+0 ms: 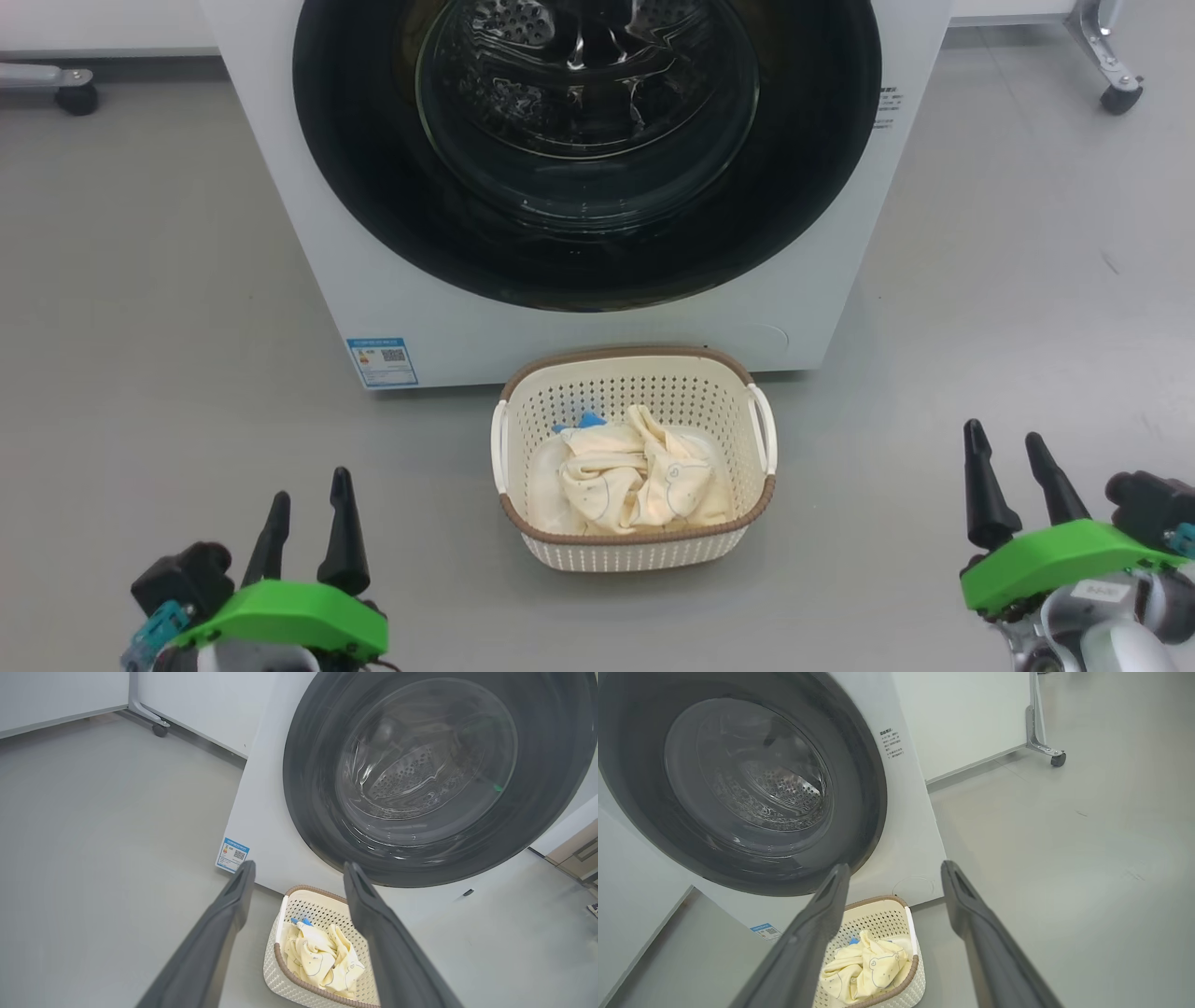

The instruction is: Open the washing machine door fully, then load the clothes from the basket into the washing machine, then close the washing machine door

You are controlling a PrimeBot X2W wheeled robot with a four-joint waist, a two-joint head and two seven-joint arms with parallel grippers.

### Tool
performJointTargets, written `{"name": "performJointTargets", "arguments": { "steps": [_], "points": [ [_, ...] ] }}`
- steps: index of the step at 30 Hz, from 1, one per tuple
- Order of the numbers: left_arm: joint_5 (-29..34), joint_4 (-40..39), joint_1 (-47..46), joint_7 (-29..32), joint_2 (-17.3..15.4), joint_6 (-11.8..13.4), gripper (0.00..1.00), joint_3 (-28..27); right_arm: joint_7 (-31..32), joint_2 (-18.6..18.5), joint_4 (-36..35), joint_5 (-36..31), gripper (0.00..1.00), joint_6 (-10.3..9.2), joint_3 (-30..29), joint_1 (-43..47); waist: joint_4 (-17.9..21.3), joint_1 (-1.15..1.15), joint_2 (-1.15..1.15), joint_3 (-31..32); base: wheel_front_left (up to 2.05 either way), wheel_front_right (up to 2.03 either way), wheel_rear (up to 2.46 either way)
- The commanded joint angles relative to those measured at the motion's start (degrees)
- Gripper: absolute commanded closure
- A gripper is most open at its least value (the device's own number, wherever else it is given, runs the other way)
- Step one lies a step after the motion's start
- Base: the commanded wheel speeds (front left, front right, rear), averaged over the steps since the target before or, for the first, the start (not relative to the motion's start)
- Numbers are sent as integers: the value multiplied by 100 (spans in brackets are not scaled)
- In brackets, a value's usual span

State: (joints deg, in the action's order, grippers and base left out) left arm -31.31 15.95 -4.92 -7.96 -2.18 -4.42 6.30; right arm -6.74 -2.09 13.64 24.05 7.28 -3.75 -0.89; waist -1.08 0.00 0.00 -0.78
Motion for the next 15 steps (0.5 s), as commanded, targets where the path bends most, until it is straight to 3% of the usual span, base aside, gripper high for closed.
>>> {"name": "performJointTargets", "arguments": {
  "steps": [1,15],
  "points": [
    [163,-171,-339,-88,-54,34,0,-97,-76,-99,-225,-176,0,15,95,-326,2,0,0,2,0,0,0],
    [1064,10,-472,-325,-62,69,0,86,-276,-103,-312,-1224,0,17,150,-350,5,0,0,-3,0,0,0]
  ]
}}
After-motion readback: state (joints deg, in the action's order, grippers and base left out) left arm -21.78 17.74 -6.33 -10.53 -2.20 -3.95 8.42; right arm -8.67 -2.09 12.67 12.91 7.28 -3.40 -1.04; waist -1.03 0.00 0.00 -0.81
